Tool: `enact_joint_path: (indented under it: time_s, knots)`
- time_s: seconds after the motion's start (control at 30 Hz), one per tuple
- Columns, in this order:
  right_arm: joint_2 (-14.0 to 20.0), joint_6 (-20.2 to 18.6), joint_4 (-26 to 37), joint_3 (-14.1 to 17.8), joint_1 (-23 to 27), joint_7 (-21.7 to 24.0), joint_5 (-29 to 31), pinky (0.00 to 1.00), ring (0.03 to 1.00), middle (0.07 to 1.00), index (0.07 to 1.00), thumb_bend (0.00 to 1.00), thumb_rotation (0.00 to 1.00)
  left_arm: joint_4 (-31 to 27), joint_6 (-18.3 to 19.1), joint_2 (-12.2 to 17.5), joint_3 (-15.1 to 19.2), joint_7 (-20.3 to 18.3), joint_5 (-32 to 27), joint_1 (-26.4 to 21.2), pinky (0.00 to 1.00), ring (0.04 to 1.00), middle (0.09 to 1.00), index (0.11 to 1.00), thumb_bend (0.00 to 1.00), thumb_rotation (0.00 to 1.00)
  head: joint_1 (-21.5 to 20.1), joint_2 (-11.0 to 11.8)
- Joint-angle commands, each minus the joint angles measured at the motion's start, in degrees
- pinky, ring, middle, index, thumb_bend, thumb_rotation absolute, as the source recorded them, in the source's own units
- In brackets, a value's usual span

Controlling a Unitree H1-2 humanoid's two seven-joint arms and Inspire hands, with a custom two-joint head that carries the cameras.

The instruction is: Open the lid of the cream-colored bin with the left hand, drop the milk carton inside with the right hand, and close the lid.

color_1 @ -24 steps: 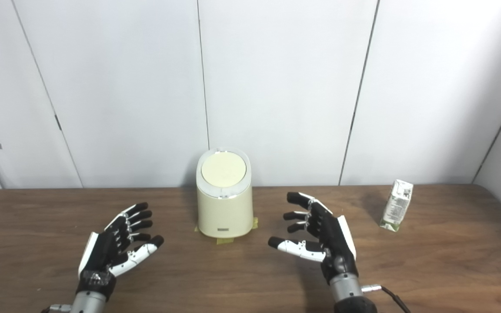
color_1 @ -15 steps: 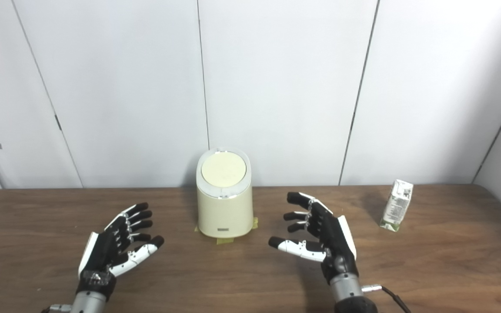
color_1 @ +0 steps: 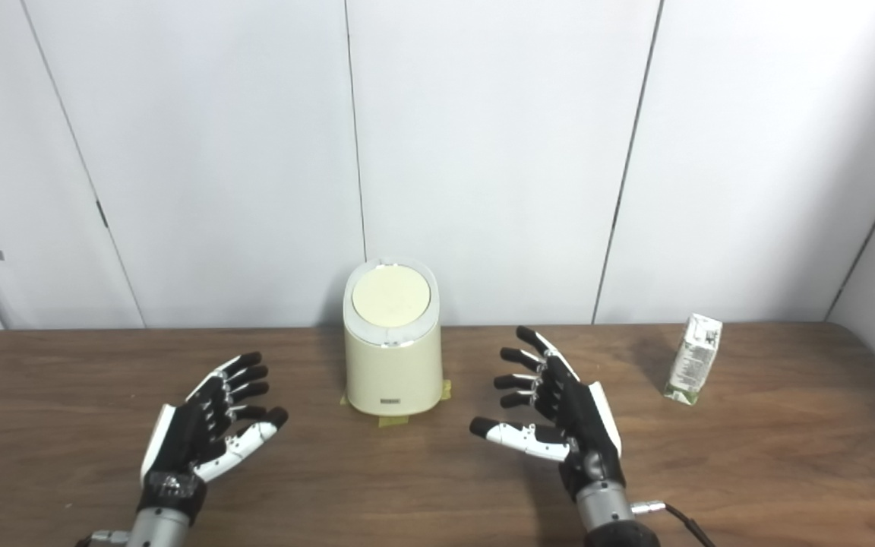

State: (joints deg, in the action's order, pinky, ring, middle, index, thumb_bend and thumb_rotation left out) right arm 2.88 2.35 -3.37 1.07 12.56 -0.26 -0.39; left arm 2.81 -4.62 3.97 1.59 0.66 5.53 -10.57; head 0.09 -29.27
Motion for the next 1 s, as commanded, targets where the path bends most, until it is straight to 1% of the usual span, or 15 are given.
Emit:
enact_joint_path:
  time_s: [0.0,0.03,0.1,0.13,0.2,0.27,0.37,0.5,0.67,0.73,0.77,0.9,0.97]
  knots:
    - [0.39,2.78,0.56,0.15,1.95,0.54,0.51,0.54,0.633,0.773,0.839,0.76,0.0,-2.44,0.23,-1.28,-0.47,2.02,1.87,-4.05,0.69,0.816,0.861,0.866,0.75,0.31,0.15,0.04]
    - [0.47,2.7,0.6,0.08,1.89,0.47,0.22,0.53,0.631,0.772,0.836,0.76,0.0,-2.61,1.19,-1.71,-0.65,2.81,3.11,-4.71,0.69,0.826,0.871,0.879,0.76,0.33,0.22,0.04]
    - [0.65,2.44,0.56,0.09,1.82,0.41,-0.12,0.53,0.635,0.777,0.837,0.75,0.0,-2.66,3.38,-2.34,-1.06,4.03,5.51,-6.5,0.79,0.879,0.907,0.929,0.8,0.39,0.51,0.09]
    - [0.72,2.36,0.5,0.1,1.79,0.44,-0.17,0.53,0.638,0.779,0.838,0.75,0.01,-2.56,4.75,-2.58,-1.19,4.43,6.41,-7.69,0.85,0.907,0.925,0.955,0.81,0.41,0.54,0.12]
    - [0.83,2.22,0.52,0.07,1.77,0.43,-0.34,0.52,0.642,0.783,0.842,0.75,0.02,-2.18,7.49,-2.67,-1.59,5.22,8.51,-10.38,0.94,0.955,0.963,0.989,0.84,0.44,0.57,0.16]
    - [0.85,2.32,0.38,0.06,1.86,0.44,-0.34,0.52,0.64,0.781,0.844,0.75,0.02,-1.57,9.6,-2.64,-1.73,5.46,9.44,-12.94,0.97,0.991,0.993,0.998,0.87,0.45,0.46,0.21]
    - [0.7,2.36,0.31,0.1,1.89,0.51,-0.01,0.53,0.639,0.78,0.847,0.75,0.0,0.08,12.05,-2.5,-1.82,5.61,10.33,-17.25,1.0,1.0,1.0,1.0,0.9,0.43,0.42,0.22]
    - [0.44,2.13,0.3,0.25,1.93,0.41,0.32,0.54,0.645,0.783,0.847,0.74,0.0,3.64,13.36,-2.39,-2.43,6.54,11.62,-22.48,0.97,1.0,1.0,1.0,0.91,0.41,0.43,0.22]
    - [-0.02,2.27,0.31,0.31,2.04,0.1,0.38,0.54,0.647,0.789,0.845,0.74,0.01,7.02,15.27,-1.11,-4.93,5.39,13.49,-27.2,0.93,1.0,1.0,1.0,0.9,0.41,0.09,0.22]
    - [-0.14,2.36,0.19,0.35,2.14,-0.04,0.28,0.54,0.646,0.789,0.844,0.73,0.01,8.76,15.28,-0.87,-5.86,6.03,14.69,-28.71,0.9,1.0,1.0,1.0,0.9,0.42,0.0,0.32]
    - [-0.18,2.42,0.15,0.35,2.17,-0.03,0.29,0.54,0.648,0.791,0.845,0.73,0.02,9.96,15.24,-0.87,-6.32,6.63,15.41,-29.54,0.9,1.0,1.0,1.0,0.9,0.42,-0.13,0.36]
    - [-0.52,2.83,0.1,0.37,2.23,0.01,0.66,0.56,0.652,0.792,0.84,0.72,0.01,14.21,15.2,-0.4,-8.6,8.02,18.82,-32.36,0.8,0.998,1.0,1.0,0.93,0.42,-0.38,0.47]
    - [-0.68,2.88,0.14,0.36,2.23,-0.01,0.73,0.56,0.653,0.79,0.837,0.73,0.01,15.65,14.66,-0.17,-9.25,8.24,19.53,-33.11,0.78,1.0,1.0,1.0,0.93,0.4,-0.61,0.46]
